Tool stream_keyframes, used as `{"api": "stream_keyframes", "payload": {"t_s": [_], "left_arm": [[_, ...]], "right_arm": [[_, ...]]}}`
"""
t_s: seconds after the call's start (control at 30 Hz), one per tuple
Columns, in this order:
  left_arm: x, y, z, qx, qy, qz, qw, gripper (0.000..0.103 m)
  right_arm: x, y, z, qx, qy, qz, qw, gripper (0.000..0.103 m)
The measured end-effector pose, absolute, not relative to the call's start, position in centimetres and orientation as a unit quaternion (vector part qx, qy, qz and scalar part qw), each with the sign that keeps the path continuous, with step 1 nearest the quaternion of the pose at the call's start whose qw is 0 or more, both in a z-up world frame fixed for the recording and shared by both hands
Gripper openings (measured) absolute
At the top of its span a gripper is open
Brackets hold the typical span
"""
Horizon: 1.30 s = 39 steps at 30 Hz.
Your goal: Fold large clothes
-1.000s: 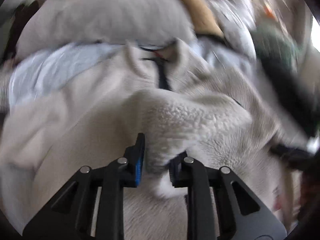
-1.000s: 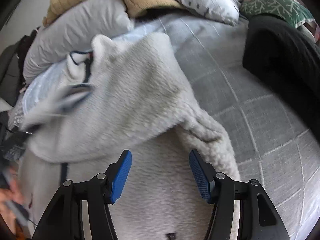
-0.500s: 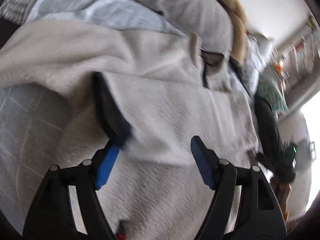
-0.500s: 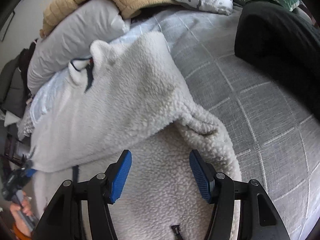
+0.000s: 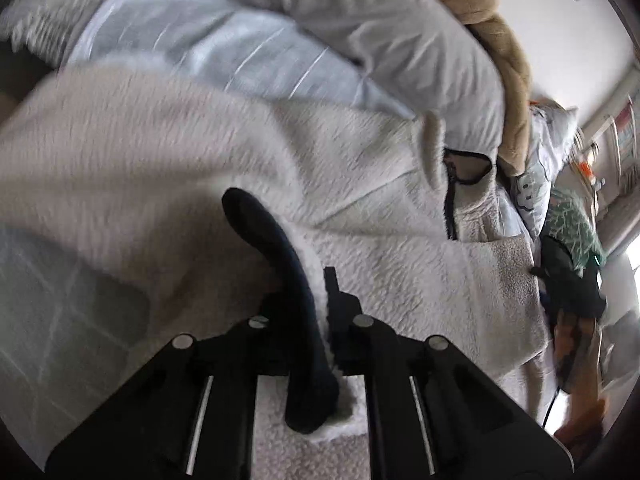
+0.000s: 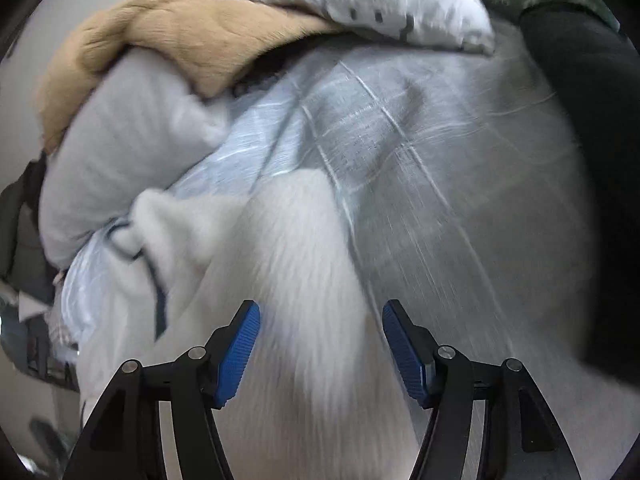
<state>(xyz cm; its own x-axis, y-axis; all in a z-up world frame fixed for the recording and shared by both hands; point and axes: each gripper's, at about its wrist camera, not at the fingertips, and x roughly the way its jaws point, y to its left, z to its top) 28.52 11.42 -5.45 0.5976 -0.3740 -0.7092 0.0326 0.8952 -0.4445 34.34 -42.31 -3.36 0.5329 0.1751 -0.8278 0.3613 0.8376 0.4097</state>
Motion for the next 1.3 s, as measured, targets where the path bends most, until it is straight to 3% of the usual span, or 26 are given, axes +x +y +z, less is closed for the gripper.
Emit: {"api": "stream_keyframes", "payload": {"t_s": [0.03, 0.07, 0.13, 0.23, 0.3, 0.37, 0.43, 0.5, 0.53, 0.67, 0.83, 0.9, 0.97, 1.07, 1.13, 1.2, 1.3], "left_arm": [[28.4, 11.1, -4.9, -0.183, 0.421, -0.123, 0.88, 0.012], [28.2, 10.7, -4.2, -0.168, 0.407, -0.128, 0.889, 0.012], [27.8, 10.6, -3.0, -0.155, 0.374, -0.136, 0.904, 0.012], [28.1, 10.0, -3.6, -0.137, 0.368, -0.13, 0.911, 0.016], [29.1, 8.8, -5.7, -0.088, 0.41, -0.097, 0.903, 0.033], [29.8, 8.4, -7.4, -0.065, 0.455, -0.068, 0.885, 0.034], [29.5, 9.2, -6.5, -0.088, 0.445, -0.071, 0.888, 0.04], [28.9, 10.0, -4.8, -0.103, 0.419, -0.068, 0.9, 0.06], [28.4, 10.5, -3.9, -0.115, 0.399, -0.07, 0.907, 0.062], [27.7, 11.5, -2.7, -0.145, 0.388, -0.092, 0.906, 0.063], [27.1, 9.8, -3.9, -0.147, 0.41, -0.135, 0.89, 0.063], [26.8, 9.0, -4.5, -0.14, 0.419, -0.155, 0.884, 0.063], [26.6, 8.2, -5.1, -0.135, 0.427, -0.172, 0.878, 0.063], [26.6, 7.4, -6.8, -0.115, 0.456, -0.174, 0.865, 0.063], [26.5, 7.2, -7.8, -0.103, 0.475, -0.165, 0.858, 0.059], [26.1, 7.1, -7.0, -0.091, 0.475, -0.167, 0.859, 0.06], [25.4, 7.8, -5.7, -0.098, 0.478, -0.182, 0.854, 0.066]], "right_arm": [[34.9, -42.5, -3.9, 0.294, 0.479, -0.05, 0.826, 0.034], [35.2, -42.6, -4.3, 0.302, 0.477, -0.042, 0.825, 0.02], [34.6, -42.7, -3.3, 0.283, 0.44, -0.032, 0.852, 0.016], [32.8, -44.5, -2.8, 0.285, 0.393, -0.053, 0.873, 0.015], [32.7, -45.4, -4.1, 0.291, 0.408, -0.055, 0.864, 0.016], [32.3, -45.2, -4.1, 0.277, 0.422, -0.06, 0.861, 0.022], [31.3, -45.2, -2.7, 0.266, 0.414, -0.063, 0.868, 0.025], [29.8, -45.1, -0.6, 0.234, 0.413, -0.068, 0.878, 0.029], [29.0, -44.8, 0.3, 0.214, 0.414, -0.066, 0.882, 0.034], [24.6, -42.7, 2.2, 0.116, 0.436, -0.064, 0.89, 0.051], [20.4, -39.1, -0.5, 0.005, 0.482, -0.049, 0.875, 0.052], [20.1, -38.1, -2.4, -0.034, 0.501, -0.054, 0.863, 0.049], [20.8, -37.6, -3.5, -0.052, 0.503, -0.065, 0.86, 0.031], [21.4, -40.1, -4.6, 0.004, 0.497, -0.123, 0.859, 0.018], [21.0, -41.2, -4.4, 0.054, 0.486, -0.124, 0.863, 0.019], [21.1, -40.0, -4.3, 0.023, 0.5, -0.135, 0.855, 0.021], [20.1, -38.1, -3.2, -0.009, 0.51, -0.152, 0.847, 0.026]]}}
